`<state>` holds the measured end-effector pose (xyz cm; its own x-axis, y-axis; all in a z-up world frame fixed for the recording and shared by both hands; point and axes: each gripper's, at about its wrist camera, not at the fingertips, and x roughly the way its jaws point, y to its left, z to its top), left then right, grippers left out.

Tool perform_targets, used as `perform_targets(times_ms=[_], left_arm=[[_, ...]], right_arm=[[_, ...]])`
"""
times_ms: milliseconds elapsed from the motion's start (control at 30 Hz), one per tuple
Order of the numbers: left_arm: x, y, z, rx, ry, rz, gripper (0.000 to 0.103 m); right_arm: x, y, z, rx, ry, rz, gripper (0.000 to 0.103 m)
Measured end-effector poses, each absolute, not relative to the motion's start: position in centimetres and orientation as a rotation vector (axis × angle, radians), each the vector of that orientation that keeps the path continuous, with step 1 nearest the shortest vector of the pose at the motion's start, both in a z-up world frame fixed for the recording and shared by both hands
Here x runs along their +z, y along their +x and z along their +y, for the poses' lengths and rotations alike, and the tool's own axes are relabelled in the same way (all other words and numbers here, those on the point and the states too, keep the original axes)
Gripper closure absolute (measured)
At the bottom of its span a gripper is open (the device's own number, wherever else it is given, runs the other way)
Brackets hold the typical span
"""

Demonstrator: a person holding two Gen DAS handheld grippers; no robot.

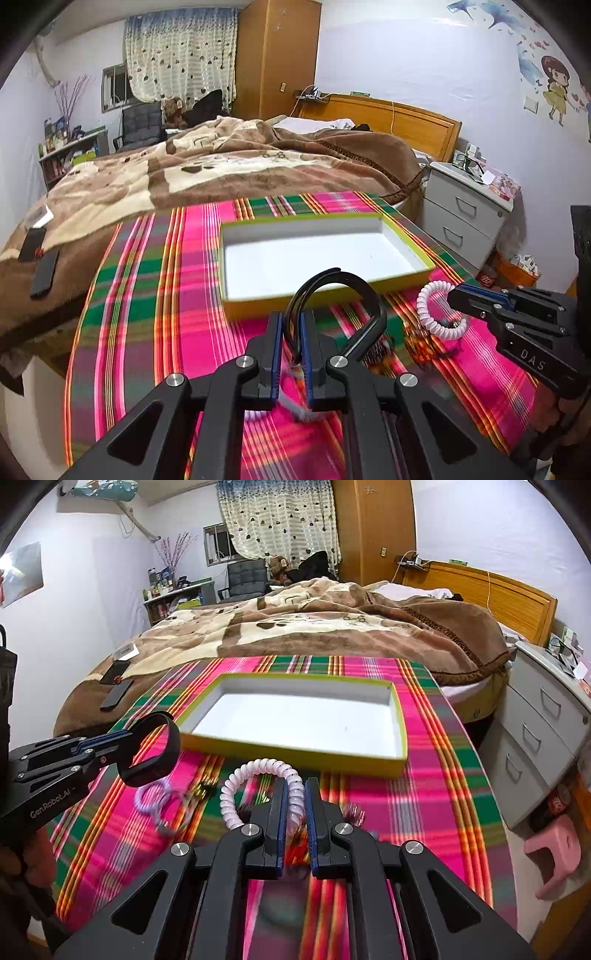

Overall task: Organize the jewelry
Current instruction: 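Carry the black band and white coil bracelet with both grippers into the yellow box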

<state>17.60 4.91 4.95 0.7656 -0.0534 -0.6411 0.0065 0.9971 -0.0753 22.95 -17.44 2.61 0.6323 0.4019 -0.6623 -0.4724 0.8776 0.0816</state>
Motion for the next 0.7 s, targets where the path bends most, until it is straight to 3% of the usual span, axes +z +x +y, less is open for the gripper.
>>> perform_targets(times_ms=[700], left_arm=[[1.9,32.6,6.8,-0.014,-0.060,0.768,0.094]], right_arm=[[-0.7,37.4,-15.1,0.461,-0.104,0.831,0.093]])
